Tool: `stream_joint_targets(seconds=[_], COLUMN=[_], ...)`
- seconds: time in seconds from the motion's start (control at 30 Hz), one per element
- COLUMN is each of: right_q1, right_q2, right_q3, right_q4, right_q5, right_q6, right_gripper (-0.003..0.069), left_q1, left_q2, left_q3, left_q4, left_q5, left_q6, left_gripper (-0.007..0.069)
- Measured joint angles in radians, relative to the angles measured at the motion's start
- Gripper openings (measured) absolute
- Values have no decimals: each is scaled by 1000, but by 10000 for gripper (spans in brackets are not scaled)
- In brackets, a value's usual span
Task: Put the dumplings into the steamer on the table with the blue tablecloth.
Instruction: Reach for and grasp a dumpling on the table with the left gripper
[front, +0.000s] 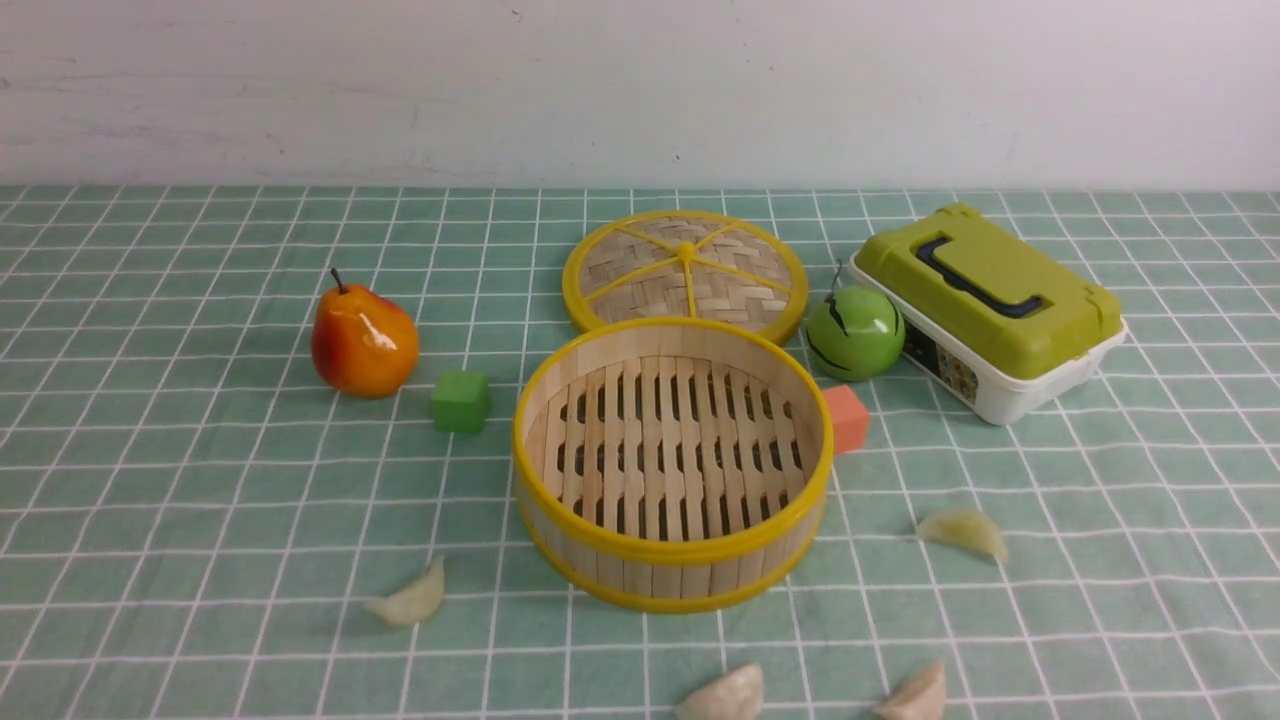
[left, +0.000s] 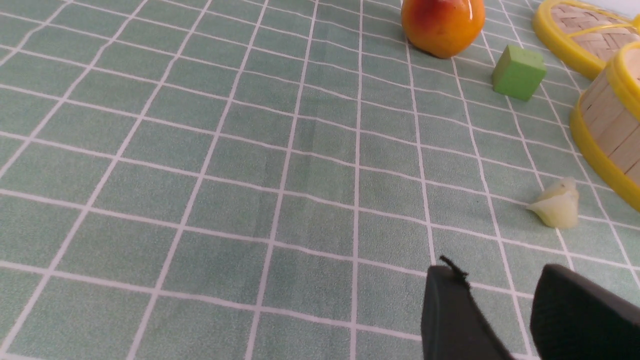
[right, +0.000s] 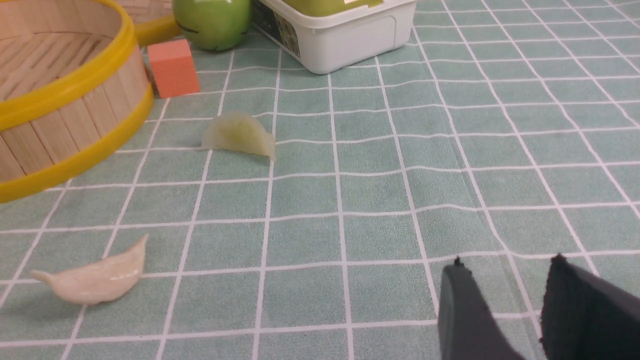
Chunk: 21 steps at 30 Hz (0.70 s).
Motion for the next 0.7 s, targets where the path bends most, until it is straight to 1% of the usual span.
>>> stream_joint_targets(seconds=[0.3,0.37,0.4,0.43,0.53,0.57,0.6,0.63,0.67,0.7], right_q1=[0,0,0,0,0,0,0,0,0,0], right_q2=[0,0,0,0,0,0,0,0,0,0], right_q3=[0,0,0,0,0,0,1,5,6,7], right_q4=[4,15,40,59,186,263,349,473,540,587], right_q5=[0,0,0,0,0,3,7,13,16,18], right_q6=[0,0,4,8,84,140,194,298,374,403], right_gripper=[240,240,240,240,240,240,240,240,240,240], left_q1=[0,0,0,0,0,0,0,0,0,0], left_q2=[0,0,0,0,0,0,0,0,0,0], left_q3=[0,0,0,0,0,0,0,0,0,0], left_q4=[0,2,-16,-54,-322,-449,-546,-675,-763,-792], left_q5=[1,-1,-12,-31,-111,-144,-172,-191,-202,-203], left_q6=[0,-1,-20,-41,-227,-315,-380,-460,-506,-525], left_gripper=[237,237,237,237,237,237,237,237,237,237])
